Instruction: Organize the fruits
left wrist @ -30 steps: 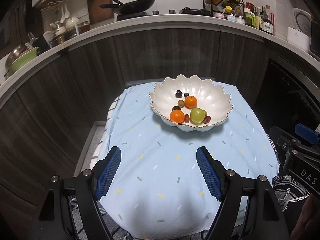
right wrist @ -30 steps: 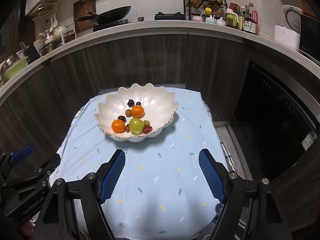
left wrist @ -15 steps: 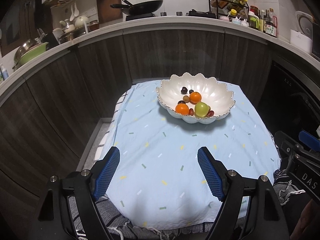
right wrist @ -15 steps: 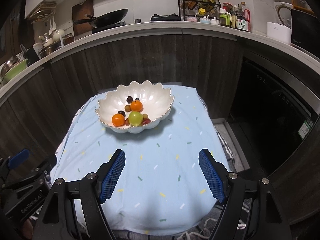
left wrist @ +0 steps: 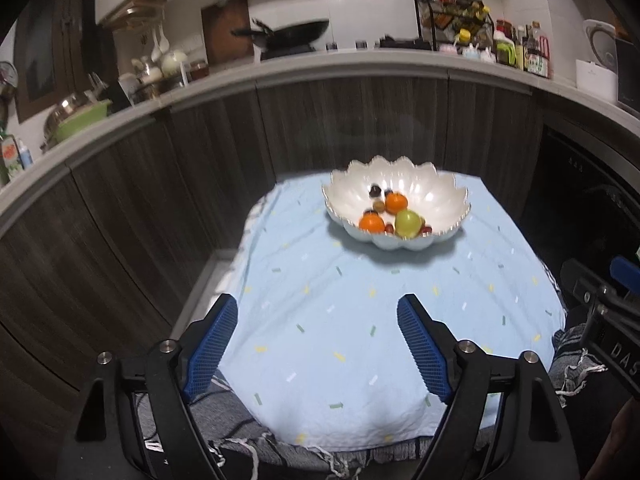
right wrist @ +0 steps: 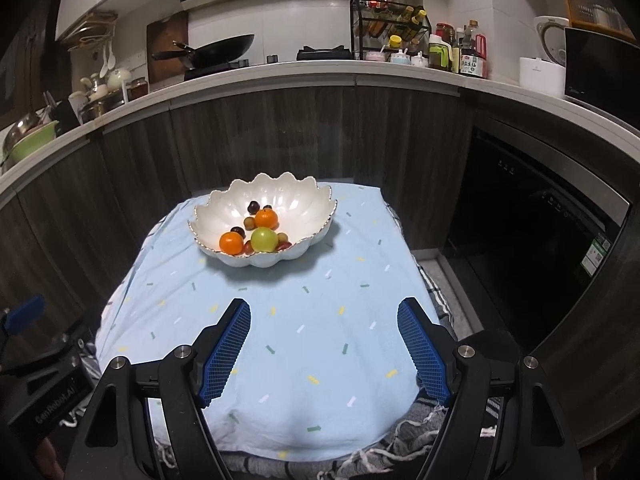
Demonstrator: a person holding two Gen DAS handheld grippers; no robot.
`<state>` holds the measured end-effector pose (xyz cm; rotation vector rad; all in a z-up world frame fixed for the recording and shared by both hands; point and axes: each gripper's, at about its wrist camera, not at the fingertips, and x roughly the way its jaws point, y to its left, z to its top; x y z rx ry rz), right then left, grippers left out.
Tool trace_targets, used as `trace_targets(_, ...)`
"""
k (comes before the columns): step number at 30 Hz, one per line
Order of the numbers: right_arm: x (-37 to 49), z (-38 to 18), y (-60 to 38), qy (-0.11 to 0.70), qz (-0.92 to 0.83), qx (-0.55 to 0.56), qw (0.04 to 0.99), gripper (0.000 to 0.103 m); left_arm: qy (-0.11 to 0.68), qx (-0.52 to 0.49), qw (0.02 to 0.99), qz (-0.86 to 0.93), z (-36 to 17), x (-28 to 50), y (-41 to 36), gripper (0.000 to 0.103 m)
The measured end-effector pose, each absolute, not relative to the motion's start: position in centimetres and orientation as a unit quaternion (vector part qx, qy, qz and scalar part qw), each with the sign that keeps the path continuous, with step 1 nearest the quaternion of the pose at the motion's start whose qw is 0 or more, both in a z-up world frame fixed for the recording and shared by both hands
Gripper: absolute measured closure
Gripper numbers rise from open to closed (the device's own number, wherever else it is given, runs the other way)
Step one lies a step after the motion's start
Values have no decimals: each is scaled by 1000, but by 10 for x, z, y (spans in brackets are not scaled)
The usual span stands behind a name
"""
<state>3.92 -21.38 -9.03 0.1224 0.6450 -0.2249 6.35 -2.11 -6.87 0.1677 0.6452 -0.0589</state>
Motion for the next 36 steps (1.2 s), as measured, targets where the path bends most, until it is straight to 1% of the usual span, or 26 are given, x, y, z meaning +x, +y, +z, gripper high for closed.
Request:
trace_targets(11, 26, -86, -213, 309, -107, 52, 944, 26, 310, 80, 947, -30, -66, 55, -18, 17)
trace_targets(14, 26, -86, -213, 308, -107, 52, 944, 24, 310, 79, 947, -29, -66, 55, -18, 17)
trace_targets(36, 26, -85, -212, 308, -105, 50, 944, 24, 313, 80, 946, -31, -66, 52, -16, 17)
